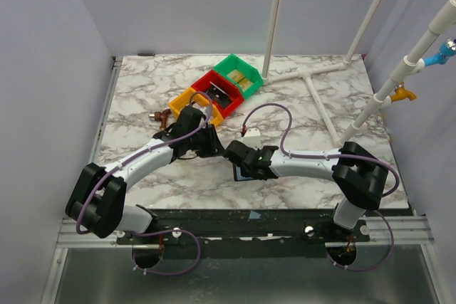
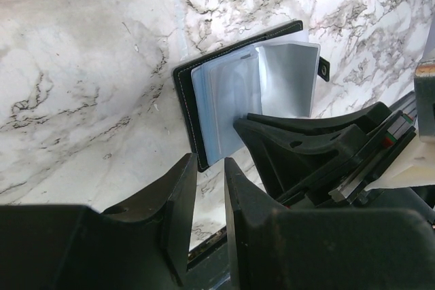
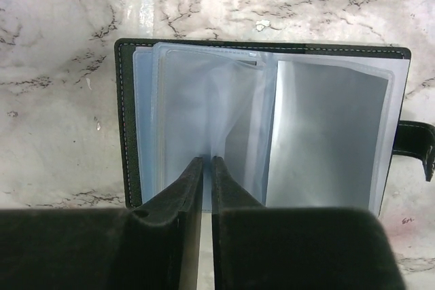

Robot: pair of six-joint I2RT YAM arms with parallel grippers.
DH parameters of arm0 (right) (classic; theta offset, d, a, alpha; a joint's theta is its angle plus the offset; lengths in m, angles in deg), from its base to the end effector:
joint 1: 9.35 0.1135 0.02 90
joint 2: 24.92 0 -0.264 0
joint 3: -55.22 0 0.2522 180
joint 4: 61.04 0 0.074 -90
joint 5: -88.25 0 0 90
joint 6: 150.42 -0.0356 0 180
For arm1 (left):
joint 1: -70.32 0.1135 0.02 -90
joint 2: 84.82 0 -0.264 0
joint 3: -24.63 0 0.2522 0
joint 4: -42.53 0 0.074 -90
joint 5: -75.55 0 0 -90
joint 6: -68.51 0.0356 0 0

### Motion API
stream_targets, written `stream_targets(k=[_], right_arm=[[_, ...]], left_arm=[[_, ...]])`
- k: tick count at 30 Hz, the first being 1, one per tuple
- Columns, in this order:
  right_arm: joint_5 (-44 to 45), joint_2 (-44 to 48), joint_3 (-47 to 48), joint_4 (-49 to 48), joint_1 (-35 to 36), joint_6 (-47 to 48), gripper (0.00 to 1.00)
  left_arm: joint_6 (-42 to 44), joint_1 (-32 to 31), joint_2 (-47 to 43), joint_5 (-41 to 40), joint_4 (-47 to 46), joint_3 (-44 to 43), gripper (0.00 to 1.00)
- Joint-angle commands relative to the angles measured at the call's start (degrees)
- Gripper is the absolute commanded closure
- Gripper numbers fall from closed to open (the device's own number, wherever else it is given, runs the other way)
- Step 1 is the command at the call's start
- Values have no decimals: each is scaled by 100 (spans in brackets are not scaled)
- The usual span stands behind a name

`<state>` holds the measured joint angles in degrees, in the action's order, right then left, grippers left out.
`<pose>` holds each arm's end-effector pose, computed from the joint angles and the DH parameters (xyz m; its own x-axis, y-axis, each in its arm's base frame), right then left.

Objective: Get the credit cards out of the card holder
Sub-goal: Remove the credit card from the card holder.

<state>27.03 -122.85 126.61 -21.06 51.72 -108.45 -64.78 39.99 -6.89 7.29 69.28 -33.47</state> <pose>0.1717 0.2752 0.1658 -0.7981 -0.0968 -0.5948 -0.1211 0.9926 0.0009 0.2312 -0.1506 0.2083 -0.9286 -0.1946 -0.3158 0.0715 0.7415 -0.6671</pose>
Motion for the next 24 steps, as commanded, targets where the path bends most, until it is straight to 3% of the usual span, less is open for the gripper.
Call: stream_targets(k=[1,11,24], right_arm=[[77,-128,-398,331,-57,-286,90],[-223,615,-865,-153,-383,-394,93],[-1830,1216,-1773,-1365,-1306,-410,96]], left_arm=[[88,-9,17,192,-51,-2,76],[66,-386,342,290,-128,-262,78],[-22,-816,1161,242,-223,-909,85]])
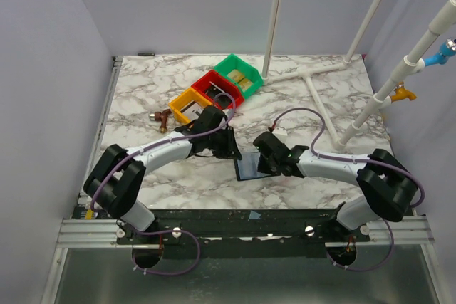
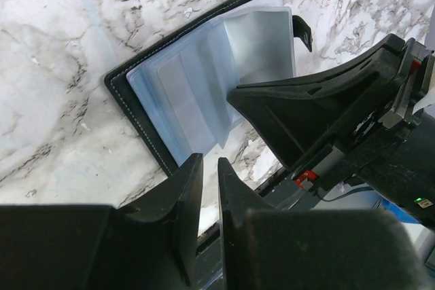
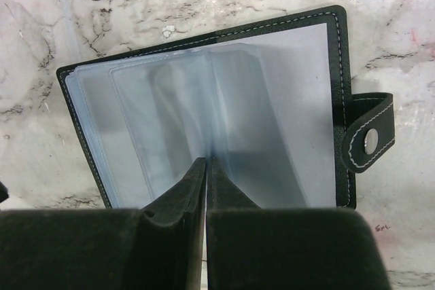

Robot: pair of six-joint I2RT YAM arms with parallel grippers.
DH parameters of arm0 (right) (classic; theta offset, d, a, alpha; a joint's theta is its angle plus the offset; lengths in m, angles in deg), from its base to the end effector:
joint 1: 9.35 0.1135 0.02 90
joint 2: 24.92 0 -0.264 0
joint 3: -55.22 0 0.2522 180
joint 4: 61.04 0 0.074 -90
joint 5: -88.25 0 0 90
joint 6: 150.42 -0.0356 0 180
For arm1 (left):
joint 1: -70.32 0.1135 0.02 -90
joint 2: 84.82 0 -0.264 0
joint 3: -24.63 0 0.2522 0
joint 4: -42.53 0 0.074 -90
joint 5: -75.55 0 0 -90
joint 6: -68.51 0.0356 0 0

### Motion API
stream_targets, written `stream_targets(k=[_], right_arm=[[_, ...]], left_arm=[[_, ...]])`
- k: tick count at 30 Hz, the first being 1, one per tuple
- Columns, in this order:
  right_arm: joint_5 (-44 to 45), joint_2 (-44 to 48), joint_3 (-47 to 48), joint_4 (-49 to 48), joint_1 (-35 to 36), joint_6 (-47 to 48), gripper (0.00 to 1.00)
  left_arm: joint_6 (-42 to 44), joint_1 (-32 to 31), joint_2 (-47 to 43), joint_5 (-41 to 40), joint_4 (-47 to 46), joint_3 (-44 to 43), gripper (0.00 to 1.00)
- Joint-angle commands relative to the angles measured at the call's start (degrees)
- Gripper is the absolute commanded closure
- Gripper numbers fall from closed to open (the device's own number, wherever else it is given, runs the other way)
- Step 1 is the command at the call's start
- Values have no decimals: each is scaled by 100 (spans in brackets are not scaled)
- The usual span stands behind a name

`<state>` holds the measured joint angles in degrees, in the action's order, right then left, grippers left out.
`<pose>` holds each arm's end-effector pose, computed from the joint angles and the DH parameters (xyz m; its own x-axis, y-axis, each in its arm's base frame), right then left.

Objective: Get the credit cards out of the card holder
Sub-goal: Remove the credit card from the card holder.

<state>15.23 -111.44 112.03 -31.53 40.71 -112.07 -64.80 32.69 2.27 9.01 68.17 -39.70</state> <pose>0.1866 0.2067 0.1592 -0.8421 0.1627 -0.5143 0.0371 0.9686 0.2457 0.2368 -0.2005 0.1998 -0.9587 -0.0554 -0.2789 0.1536 0.7244 -0.6720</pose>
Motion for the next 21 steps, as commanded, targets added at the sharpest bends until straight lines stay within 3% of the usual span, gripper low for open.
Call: stream_targets(k=[1,10,21], right_arm=[[-819,107,-402,-445,-286,-69,95],[-1622,261,-856,-975,-732,-201,96],[-1951,464,-1068,-1135,-923,-292,97]], left_arm=[[-36,-96,332,35,-98,-348,86],[-35,-224,1002,-182,-120,-604,94],[-33,-368,1393,-228,-190,-706,99]])
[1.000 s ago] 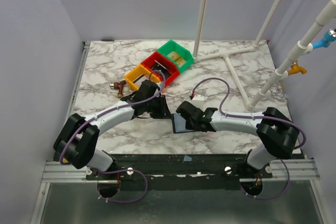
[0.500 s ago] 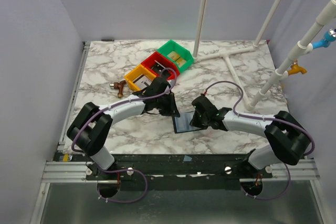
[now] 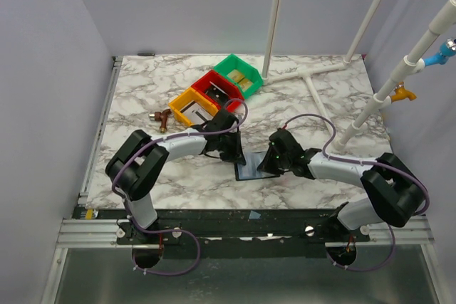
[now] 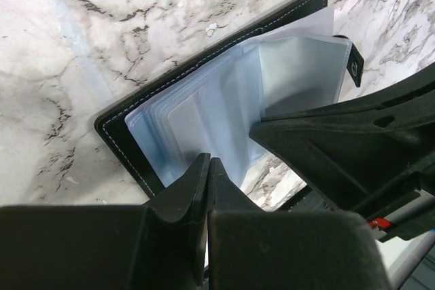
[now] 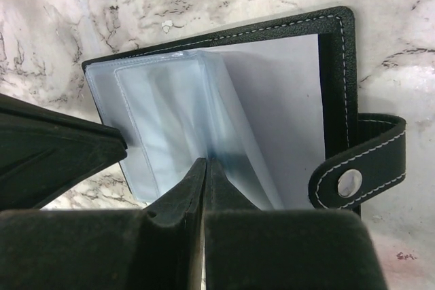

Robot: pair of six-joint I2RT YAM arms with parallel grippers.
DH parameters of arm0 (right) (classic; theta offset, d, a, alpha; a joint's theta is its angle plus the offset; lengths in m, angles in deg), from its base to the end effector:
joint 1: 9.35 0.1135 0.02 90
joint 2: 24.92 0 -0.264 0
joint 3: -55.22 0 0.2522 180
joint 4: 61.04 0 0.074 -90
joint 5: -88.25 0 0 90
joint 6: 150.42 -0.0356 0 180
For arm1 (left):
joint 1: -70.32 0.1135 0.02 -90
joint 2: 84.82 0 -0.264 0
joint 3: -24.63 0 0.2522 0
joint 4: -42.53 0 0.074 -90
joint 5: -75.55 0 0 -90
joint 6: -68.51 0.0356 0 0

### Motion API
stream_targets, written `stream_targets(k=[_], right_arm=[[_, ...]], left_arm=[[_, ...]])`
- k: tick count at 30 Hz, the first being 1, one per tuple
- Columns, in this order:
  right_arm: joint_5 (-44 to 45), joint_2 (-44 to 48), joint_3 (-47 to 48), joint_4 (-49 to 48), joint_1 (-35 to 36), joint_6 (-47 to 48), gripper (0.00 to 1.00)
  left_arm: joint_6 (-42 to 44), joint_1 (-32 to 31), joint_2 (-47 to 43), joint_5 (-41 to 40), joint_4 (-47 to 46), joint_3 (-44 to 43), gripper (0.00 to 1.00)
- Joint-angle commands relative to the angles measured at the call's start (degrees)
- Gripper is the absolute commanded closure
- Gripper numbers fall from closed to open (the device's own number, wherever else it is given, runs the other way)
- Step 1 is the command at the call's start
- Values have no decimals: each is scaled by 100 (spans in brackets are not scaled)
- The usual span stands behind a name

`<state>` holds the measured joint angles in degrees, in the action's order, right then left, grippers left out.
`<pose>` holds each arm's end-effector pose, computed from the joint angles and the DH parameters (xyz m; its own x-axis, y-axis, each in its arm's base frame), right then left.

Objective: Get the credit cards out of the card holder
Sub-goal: Remove the credit card from the card holder.

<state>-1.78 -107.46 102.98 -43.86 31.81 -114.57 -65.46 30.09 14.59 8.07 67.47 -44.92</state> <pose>0.1960 0.1714 0.1451 -0.8809 0.3065 -0.3606 0.0950 0.8610 0.4997 0.2534 -0.2323 0.1610 -0.9802 -0.0108 -0.1976 0.1176 0.7714 -0.6255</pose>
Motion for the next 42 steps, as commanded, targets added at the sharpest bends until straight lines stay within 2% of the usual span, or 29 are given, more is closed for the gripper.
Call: stream_targets(k=[1,12,19,22,31,42], right_arm=[[-260,87,-174,91,-42,-53,97],[-318,269,-230,125,-164,-20,95],[-15,579,95,638,-162,287,67],[194,761,274,873,-157,473,61],[862,967,716,1518,101,826,59],[1953,69,1104,1539,1445,730,59]], left_arm=[[38,-126,193,-134,-111,-210,99],[49,-257,463,-169,-11,-471,99],[32,-307,518,-130,22,-563,100],[50,-319,547,-113,52,-654,100],[15,-381,757,4,42,-799,100],[-110,-377,869,199,-122,-714,100]])
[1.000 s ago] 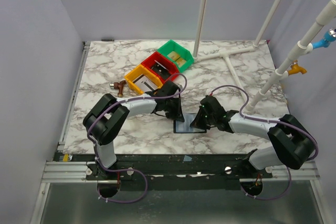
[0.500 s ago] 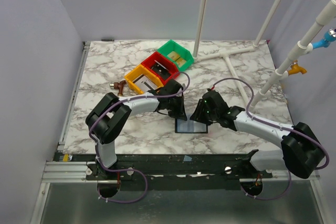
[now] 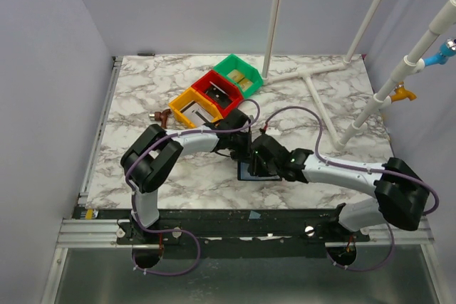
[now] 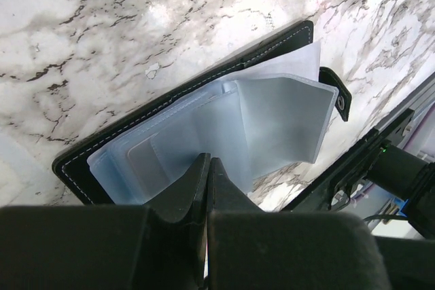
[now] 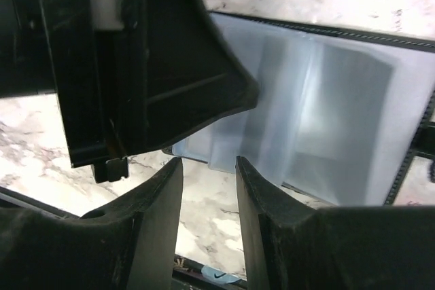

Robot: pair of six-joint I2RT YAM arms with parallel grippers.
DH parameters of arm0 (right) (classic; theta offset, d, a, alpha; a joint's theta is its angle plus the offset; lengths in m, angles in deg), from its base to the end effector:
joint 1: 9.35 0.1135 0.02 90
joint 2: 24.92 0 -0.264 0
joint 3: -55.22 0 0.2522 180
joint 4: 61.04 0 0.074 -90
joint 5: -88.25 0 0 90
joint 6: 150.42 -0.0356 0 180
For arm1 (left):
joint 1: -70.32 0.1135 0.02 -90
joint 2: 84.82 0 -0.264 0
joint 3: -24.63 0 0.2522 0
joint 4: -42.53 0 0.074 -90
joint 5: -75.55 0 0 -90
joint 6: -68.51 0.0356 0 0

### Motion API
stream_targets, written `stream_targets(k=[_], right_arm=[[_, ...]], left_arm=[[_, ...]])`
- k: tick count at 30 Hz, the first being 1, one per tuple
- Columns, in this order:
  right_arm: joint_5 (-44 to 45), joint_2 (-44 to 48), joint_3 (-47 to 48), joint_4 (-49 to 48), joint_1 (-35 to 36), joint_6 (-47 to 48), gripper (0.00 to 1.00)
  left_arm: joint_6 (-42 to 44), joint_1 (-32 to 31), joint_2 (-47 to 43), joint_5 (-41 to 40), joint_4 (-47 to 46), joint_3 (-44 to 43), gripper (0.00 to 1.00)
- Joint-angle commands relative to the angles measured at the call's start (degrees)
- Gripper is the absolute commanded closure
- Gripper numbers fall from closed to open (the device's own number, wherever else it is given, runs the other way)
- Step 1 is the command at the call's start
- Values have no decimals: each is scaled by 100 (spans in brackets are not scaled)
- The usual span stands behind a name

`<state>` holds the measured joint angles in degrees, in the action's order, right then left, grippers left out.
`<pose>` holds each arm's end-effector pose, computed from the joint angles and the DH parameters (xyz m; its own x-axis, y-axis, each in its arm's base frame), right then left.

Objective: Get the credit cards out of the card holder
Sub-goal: Remove the credit card from the card holder.

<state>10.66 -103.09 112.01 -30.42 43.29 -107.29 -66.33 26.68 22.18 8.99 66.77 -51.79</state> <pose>0.1685 0.2081 0.1942 -0.8348 0.0811 -0.5445 -0.1268 0.9342 0.3335 0.2622 -0.2696 0.1505 -0.9828 0.0433 -0.1793 0.1495 0.7564 -0.6368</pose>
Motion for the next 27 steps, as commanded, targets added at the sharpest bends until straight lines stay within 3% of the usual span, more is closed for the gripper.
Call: stream_targets(k=[1,9,22,27], right_arm=[[810,-478,222,209,369,-18,59],[1794,-1048,509,616,725,-212,58],[1762,-1540,412,564,784,-335,53],[1709,-1562,258,569,787,-476,67]], left_arm=[[-24,-34,110,120,-55,-28,100],[-34,-31,137,179,-64,-70,100],[13,-15,43,222,-19,-98,100],[42,30,-54,223,39,-106,97]])
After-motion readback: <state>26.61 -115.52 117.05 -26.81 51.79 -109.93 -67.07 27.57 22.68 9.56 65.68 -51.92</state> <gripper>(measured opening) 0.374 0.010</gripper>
